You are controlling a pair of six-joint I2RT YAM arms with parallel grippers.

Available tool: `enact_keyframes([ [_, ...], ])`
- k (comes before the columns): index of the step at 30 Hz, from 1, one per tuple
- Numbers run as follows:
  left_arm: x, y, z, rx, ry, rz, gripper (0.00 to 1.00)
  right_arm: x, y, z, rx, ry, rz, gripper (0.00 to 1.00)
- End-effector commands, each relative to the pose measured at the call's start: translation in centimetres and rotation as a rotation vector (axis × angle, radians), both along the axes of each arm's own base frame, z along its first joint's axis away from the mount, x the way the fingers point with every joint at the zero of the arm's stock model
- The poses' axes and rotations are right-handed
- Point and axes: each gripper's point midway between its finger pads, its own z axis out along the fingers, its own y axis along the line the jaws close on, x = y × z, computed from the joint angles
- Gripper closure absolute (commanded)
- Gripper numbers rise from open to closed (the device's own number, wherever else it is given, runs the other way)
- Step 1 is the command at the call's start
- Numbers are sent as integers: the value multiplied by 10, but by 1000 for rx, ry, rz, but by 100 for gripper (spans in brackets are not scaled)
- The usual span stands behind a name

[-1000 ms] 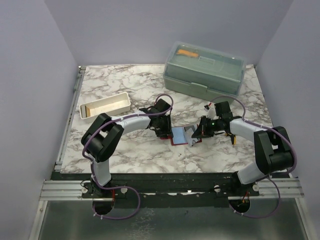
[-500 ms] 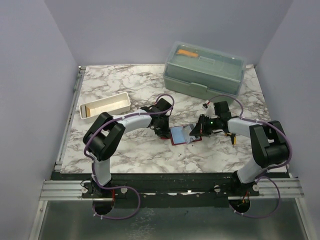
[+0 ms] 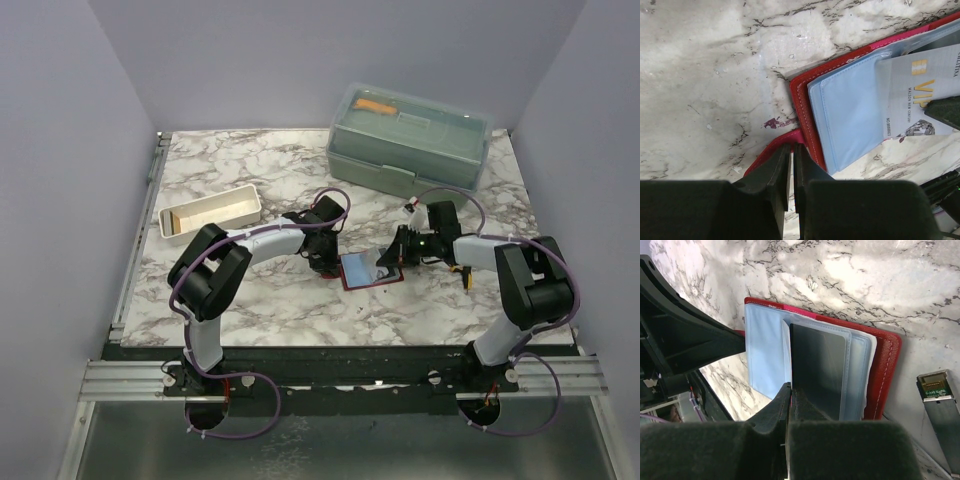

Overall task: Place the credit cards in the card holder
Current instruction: Insert the credit card into the card holder.

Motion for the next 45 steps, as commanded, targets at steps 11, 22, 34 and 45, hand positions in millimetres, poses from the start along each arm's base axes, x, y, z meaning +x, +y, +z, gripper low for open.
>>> enact_keyframes([
  [11,-3,7,-31,83,-2,-13,90,-12,5,-12,85,42,-53,97],
  [22,-4,7,-30,82,-4,-13,92,-17,-9,-17,-28,58,-134,67],
  [34,-6,6,-30,77,0,-19,94,-26,-10,-18,-124,80,-114,52],
  [45,-10,3,-29,74,-2,-28,95,-27,23,-13,-153,69,-84,58],
])
